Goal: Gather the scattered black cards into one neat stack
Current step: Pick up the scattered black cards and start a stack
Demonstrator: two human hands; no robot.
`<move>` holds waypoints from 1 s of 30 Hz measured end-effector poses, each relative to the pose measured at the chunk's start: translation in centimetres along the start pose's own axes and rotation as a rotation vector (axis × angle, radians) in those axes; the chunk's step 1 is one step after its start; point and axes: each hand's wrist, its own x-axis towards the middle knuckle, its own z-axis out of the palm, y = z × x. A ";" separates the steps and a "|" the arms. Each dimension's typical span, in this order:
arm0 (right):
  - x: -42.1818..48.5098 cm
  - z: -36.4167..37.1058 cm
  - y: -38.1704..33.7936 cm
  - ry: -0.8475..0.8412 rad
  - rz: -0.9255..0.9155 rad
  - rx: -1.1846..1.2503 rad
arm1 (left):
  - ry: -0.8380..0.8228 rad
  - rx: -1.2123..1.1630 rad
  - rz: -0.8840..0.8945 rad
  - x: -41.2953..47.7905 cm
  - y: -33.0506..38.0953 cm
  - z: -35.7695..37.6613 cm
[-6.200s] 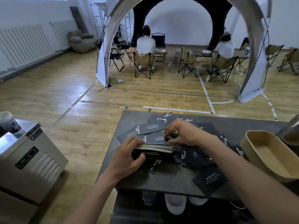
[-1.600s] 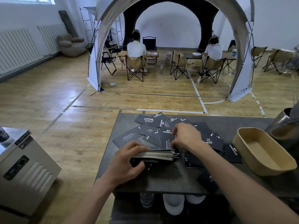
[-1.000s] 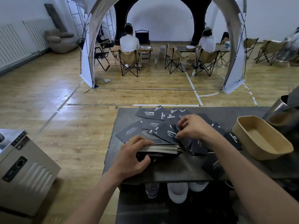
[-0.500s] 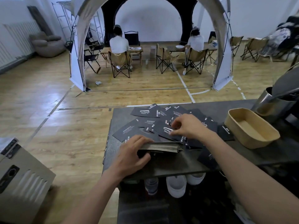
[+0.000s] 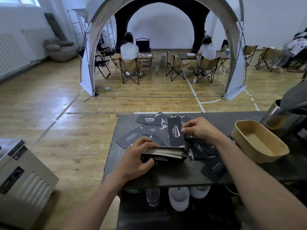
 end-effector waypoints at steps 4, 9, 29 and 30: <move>-0.6 -0.5 -0.2 0.011 0.059 0.148 | 0.037 -0.017 0.007 -0.3 0.2 0.3; -2.4 1.1 -0.9 0.172 -0.154 0.456 | 0.050 -0.036 0.013 0.0 0.2 0.3; 1.3 5.7 -3.4 0.032 -0.135 -0.823 | 0.058 0.016 0.083 0.2 0.7 0.3; 1.4 5.9 -3.5 0.046 -0.129 -0.827 | 0.058 0.021 0.081 0.2 0.7 0.3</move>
